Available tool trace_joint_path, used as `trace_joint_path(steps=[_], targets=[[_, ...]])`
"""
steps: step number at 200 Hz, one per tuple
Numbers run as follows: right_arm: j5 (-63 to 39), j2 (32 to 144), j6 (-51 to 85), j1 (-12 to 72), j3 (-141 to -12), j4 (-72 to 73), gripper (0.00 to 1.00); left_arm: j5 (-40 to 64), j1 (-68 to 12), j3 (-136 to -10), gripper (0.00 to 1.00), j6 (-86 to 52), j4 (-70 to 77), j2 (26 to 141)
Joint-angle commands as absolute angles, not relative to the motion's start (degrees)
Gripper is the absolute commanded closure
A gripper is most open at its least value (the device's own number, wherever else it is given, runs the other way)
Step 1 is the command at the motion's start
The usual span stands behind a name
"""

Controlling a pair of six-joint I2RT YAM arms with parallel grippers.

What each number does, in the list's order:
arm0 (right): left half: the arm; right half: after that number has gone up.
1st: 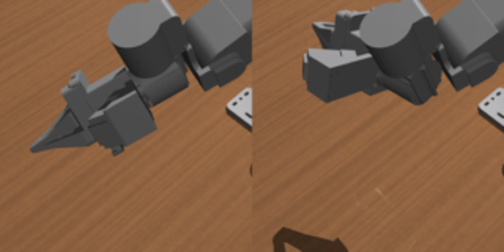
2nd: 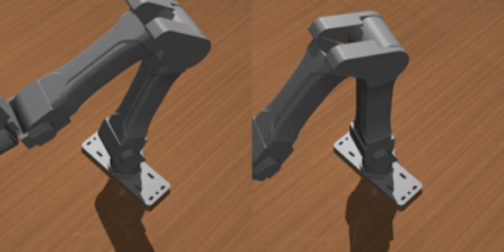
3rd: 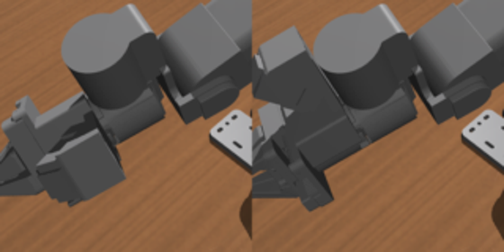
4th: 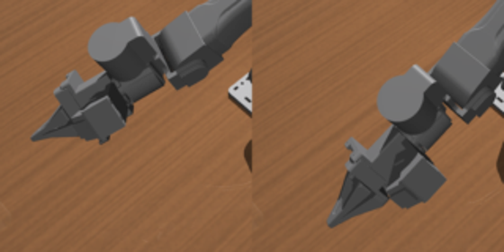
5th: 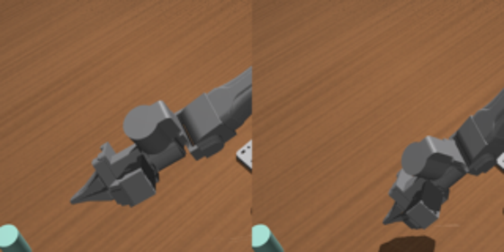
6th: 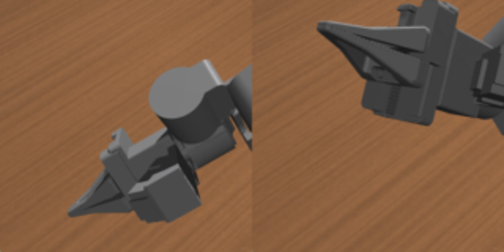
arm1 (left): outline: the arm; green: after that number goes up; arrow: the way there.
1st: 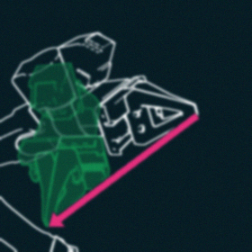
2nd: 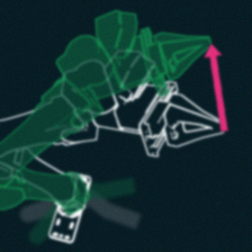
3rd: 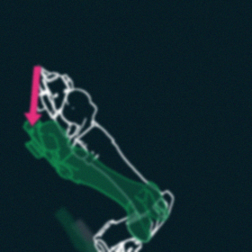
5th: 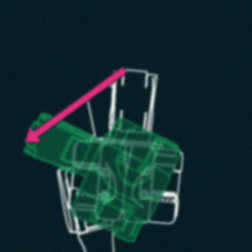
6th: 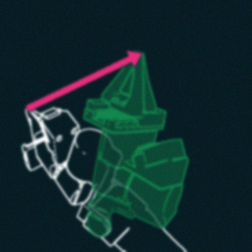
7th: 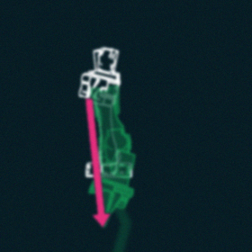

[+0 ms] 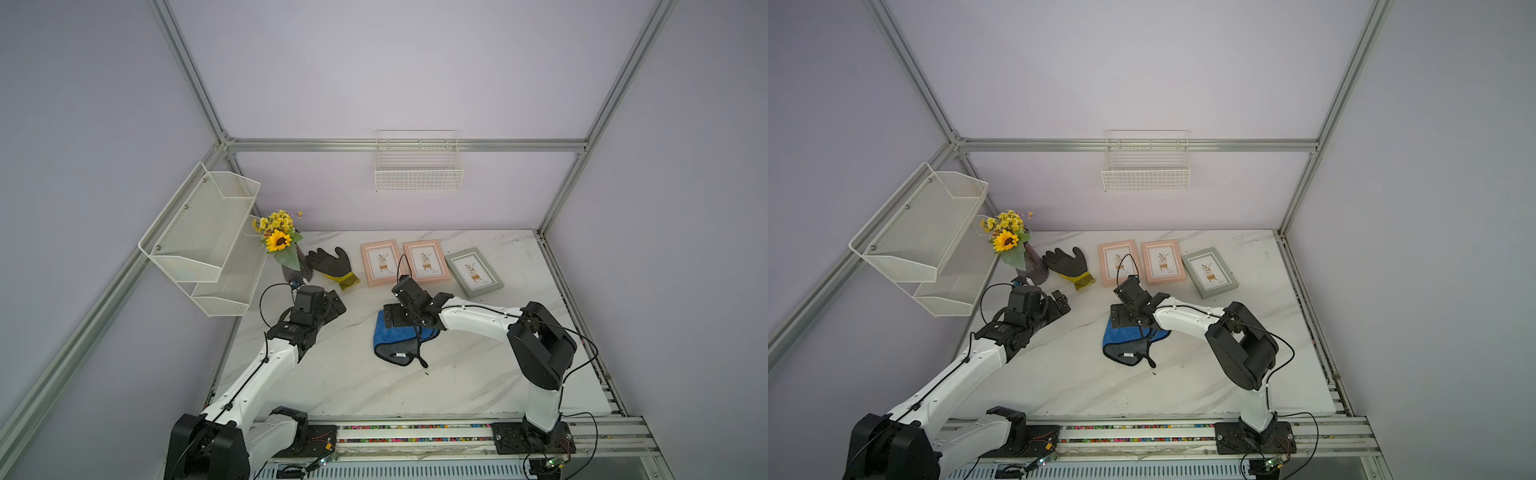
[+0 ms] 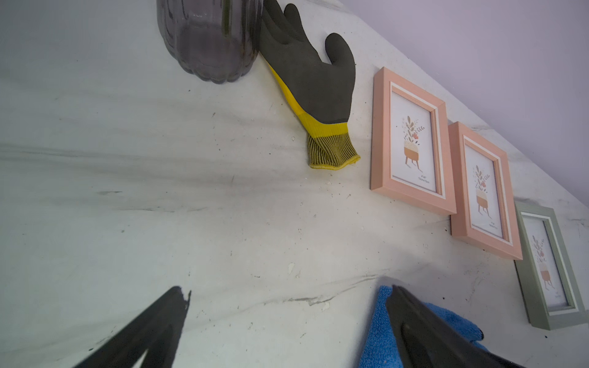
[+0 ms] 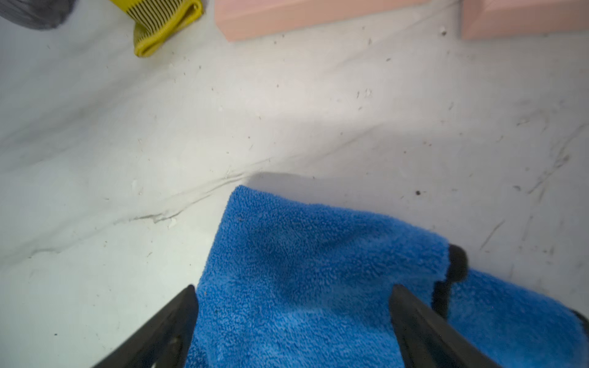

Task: Wipe the picture frame with a cloth
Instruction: Pick up the cleaning item at the center of the board.

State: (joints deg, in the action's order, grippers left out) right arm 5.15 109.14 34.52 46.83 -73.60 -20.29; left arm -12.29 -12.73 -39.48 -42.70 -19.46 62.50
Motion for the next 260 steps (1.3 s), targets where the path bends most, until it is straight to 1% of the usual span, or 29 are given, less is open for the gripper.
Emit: trace_joint_path(steps=[1,60,85,110,131,158,177,189,192,218,239,260], targets=[[8.18,109.86,35.25,47.33,-75.06,-25.90,0.05,-14.17,-12.07,-39.73,0.00,-43.24,-19.10,62.37],[6.59,115.64,35.59,48.34,-75.98,-28.94,0.06,-11.97,-11.99,-41.11,0.00,-43.99,-18.51,66.45],[8.55,117.09,36.43,48.34,-75.58,-29.63,0.08,-11.01,-11.97,-42.79,0.00,-43.70,-18.88,68.66],[12.23,117.25,37.26,48.34,-74.46,-30.90,0.18,-9.68,-11.87,-45.93,0.00,-43.01,-20.57,71.91],[14.92,116.85,37.00,48.36,-72.75,-31.18,0.33,-8.16,-11.87,-48.71,0.00,-42.26,-21.65,75.13],[16.81,116.10,36.65,48.18,-70.67,-30.89,0.49,-5.99,-11.94,-51.29,0.00,-41.75,-21.95,78.18],[17.26,114.83,36.69,47.83,-69.36,-30.17,0.62,-4.87,-11.95,-52.63,0.00,-41.84,-21.71,79.87],[16.51,112.82,36.74,47.15,-67.89,-28.54,0.68,-3.88,-12.03,-53.73,0.00,-41.63,-21.71,80.42],[15.94,112.16,36.72,46.81,-67.43,-27.88,0.69,-3.64,-12.03,-53.94,0.00,-41.52,-21.71,82.18],[10.25,103.49,36.09,43.41,-61.34,-19.57,0.79,-1.55,-12.35,-57.06,0.00,-40.72,-21.80,85.80],[7.02,96.43,34.67,41.15,-57.36,-13.37,0.80,-0.10,-13.35,-61.16,0.00,-39.23,-22.50,89.72],[7.44,92.33,33.86,39.64,-56.27,-11.72,0.80,-0.48,-14.97,-67.01,0.00,-37.53,-24.84,94.89]])
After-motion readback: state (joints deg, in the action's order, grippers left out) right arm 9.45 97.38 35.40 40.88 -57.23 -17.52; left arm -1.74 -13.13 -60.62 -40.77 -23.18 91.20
